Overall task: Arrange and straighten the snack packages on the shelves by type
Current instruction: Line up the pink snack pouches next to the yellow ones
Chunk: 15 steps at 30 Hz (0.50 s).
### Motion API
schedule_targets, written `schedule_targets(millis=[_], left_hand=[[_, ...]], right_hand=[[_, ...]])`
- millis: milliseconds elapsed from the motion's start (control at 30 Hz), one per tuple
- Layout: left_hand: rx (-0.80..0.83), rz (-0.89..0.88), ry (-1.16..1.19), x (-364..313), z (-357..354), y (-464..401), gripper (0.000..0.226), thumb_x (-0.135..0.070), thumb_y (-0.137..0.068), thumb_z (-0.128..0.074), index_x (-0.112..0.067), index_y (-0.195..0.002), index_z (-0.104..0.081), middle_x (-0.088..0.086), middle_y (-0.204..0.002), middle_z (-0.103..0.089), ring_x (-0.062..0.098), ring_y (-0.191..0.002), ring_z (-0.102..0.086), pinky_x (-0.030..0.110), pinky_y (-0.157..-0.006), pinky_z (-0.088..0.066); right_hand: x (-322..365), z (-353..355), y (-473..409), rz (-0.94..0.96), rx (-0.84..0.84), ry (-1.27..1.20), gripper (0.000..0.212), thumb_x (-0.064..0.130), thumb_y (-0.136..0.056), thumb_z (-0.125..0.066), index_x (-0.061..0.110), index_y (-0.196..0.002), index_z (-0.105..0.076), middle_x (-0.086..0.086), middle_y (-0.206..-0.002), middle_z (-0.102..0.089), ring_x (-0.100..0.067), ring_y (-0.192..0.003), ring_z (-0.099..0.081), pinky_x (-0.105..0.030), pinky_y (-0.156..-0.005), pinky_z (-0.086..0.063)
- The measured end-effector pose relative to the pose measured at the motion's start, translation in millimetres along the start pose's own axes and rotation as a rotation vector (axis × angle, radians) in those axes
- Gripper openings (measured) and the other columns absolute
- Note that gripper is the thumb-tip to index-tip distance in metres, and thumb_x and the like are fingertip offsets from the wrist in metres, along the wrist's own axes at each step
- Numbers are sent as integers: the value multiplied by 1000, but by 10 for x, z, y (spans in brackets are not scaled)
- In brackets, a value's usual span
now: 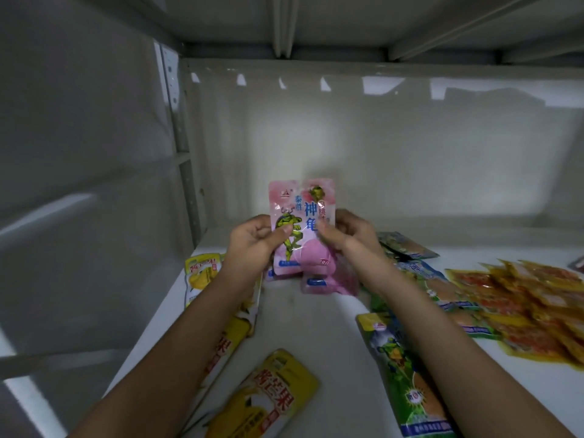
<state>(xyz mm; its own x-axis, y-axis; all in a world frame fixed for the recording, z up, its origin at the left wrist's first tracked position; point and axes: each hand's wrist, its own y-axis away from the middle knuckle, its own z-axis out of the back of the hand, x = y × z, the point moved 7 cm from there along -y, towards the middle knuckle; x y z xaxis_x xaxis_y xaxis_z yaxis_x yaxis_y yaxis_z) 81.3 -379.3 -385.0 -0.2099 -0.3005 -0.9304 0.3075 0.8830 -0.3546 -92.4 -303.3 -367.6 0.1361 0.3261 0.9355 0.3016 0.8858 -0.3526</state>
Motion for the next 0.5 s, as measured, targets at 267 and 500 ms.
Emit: schedule_targets(millis=[267,500], left_hand=[[222,113,52,127,-216,109,33,-14,-88,-76,-3,-119,-71,16,-112,-78,31,-95,-77,39,-82,-64],[296,130,45,185,-233,148,38,-15,-86,-75,-1,-121,-72,18,-114,-77,32,-102,-75,39,-93,-63]], right_hand=[[-131,-27,209,-118,71,-71,19,14,-97,-71,1,-111,-72,-7,-95,-80,-15,-73,-77,-35,-51,-62],[-251,-37,237,-218,116,-134,24,19,-101,-68,-3,-113,-69,-19,-102,-78,-39,-89,-78,-57,-70,-65]])
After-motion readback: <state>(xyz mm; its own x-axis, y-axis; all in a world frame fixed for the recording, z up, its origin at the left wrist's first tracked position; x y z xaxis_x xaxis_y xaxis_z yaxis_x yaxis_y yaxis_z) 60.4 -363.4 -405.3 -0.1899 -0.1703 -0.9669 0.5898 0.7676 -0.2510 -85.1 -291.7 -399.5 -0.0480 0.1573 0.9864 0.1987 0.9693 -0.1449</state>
